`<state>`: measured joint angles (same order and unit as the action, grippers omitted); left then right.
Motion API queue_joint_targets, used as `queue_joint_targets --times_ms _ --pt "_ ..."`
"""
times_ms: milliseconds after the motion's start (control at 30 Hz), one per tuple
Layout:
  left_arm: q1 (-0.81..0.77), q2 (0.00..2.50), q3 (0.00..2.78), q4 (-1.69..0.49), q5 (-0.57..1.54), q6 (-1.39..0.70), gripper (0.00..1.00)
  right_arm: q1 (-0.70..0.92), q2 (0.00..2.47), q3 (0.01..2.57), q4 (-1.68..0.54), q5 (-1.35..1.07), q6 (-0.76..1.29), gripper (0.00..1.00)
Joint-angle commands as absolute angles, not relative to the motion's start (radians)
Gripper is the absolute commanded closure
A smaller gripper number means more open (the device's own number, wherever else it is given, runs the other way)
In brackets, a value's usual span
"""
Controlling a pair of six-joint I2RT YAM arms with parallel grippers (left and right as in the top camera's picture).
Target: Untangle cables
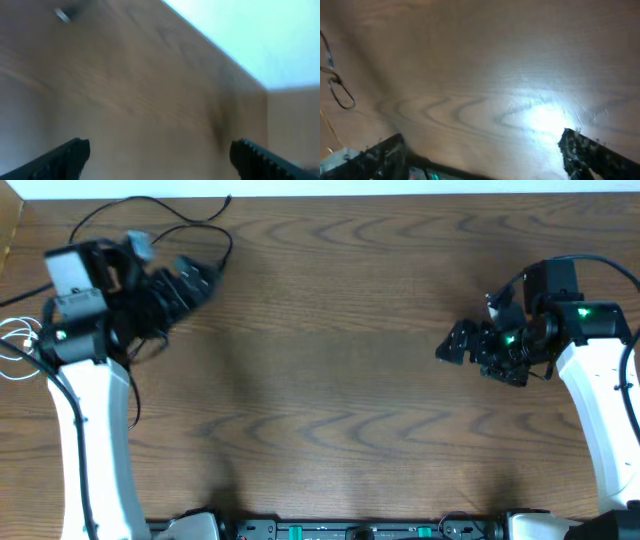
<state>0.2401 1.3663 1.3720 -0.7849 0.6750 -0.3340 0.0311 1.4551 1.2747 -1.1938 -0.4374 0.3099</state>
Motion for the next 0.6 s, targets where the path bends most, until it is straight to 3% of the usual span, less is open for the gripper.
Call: queue_joint_targets --times_ms 0,167,333,533,567 --pt "0.182 1.242 1.382 -0.899 0.64 -0.217 0.06 0.039 1.414 1.275 -1.225 -0.396 0.306 0.11" --pt "0.146 1.021 1.377 -1.048 0.477 -0.215 0.06 0.044 1.276 1.275 -1.246 -0.347 0.298 0.12" --pt "0.146 0.769 1.355 -1.12 0.459 -0.168 0.06 0.077 1.04 1.256 -1.277 -0.192 0.299 0.12" --pt "0.146 0.567 1.343 -1.198 0.458 -0.168 0.06 0.088 0.725 1.156 -1.245 -0.181 0.299 0.1" --pt "0.146 0.548 1.343 -1.204 0.458 -0.168 0.05 0.088 0.675 1.135 -1.235 -0.182 0.299 0.04"
